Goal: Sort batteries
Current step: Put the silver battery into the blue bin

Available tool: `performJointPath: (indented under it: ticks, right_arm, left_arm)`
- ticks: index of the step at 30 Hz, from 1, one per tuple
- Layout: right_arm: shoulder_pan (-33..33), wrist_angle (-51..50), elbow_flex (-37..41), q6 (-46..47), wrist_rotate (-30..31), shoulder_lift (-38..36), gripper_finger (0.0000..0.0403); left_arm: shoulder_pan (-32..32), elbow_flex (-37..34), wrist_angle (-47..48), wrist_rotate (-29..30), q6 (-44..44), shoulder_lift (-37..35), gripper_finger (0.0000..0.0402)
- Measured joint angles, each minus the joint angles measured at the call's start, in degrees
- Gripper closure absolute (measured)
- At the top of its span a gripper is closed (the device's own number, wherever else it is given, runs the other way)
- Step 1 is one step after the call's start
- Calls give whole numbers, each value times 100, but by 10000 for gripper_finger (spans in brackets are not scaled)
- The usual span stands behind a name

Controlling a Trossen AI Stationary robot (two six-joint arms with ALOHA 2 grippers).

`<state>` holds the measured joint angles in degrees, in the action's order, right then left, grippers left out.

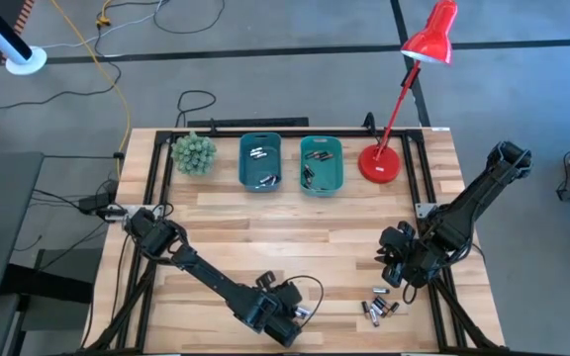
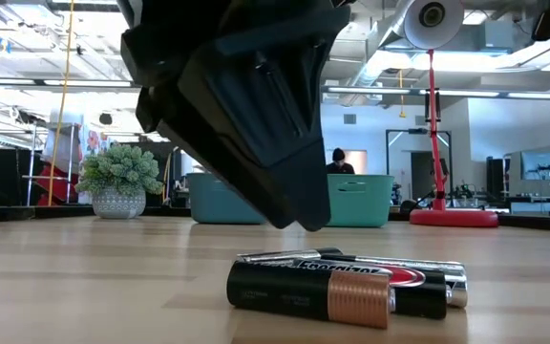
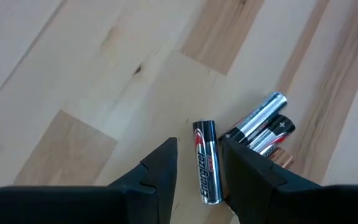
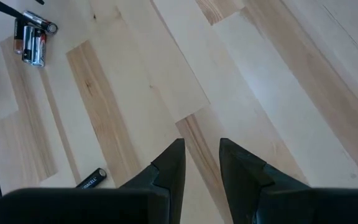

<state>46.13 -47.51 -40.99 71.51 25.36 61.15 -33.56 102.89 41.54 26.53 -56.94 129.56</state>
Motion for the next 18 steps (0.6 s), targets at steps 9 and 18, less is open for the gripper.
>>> performJointPath:
  ticks: [9, 18]
  right_arm:
    - [0, 1, 0, 0, 0, 0, 287]
    - [0, 3, 0, 1, -1, -1, 287]
  left_arm:
    - [15, 0, 192, -92, 264, 36, 278]
    - [26, -9, 356, -91, 157, 127, 278]
